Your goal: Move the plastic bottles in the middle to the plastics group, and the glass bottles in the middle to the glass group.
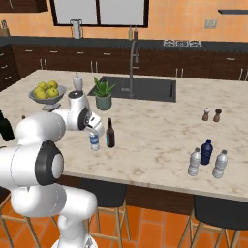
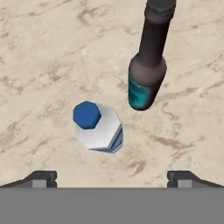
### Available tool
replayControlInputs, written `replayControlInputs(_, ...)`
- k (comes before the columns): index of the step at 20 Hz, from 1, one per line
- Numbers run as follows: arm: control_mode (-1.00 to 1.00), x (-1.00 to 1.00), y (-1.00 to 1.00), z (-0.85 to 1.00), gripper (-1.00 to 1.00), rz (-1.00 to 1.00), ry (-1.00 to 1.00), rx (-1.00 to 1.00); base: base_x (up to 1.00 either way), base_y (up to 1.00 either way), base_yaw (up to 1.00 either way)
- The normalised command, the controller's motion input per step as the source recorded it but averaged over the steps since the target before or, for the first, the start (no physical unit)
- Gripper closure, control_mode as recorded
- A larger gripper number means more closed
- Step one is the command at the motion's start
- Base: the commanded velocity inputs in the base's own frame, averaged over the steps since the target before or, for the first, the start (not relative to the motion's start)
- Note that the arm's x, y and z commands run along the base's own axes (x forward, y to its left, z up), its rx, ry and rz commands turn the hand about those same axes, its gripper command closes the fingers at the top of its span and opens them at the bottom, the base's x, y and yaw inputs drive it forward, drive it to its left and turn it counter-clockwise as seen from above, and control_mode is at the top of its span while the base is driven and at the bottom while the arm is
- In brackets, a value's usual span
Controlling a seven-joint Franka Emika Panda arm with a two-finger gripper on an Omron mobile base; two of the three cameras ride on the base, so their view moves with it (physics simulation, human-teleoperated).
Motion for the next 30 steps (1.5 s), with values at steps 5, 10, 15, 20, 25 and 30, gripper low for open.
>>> replayControlInputs(5,-1.0,0.07,0.0,-0.19,-1.0,-0.07,0.0,0.0,0.0,0.0,0.0)
replayControlInputs(10,-1.0,0.14,0.0,-0.16,-1.0,-0.06,0.0,0.0,0.0,0.0,0.0)
replayControlInputs(15,-1.0,0.15,0.0,-0.11,-1.0,-0.05,0.0,0.0,0.0,0.0,0.0)
replayControlInputs(20,-1.0,0.19,0.0,-0.06,-1.0,-0.03,0.0,0.0,0.0,0.0,0.0)
replayControlInputs(25,-1.0,0.23,0.0,-0.05,-1.0,-0.02,0.0,0.0,0.0,0.0,0.0)
replayControlInputs(30,-1.0,0.08,0.0,-0.12,-1.0,-0.01,0.0,0.0,0.0,0.0,0.0)
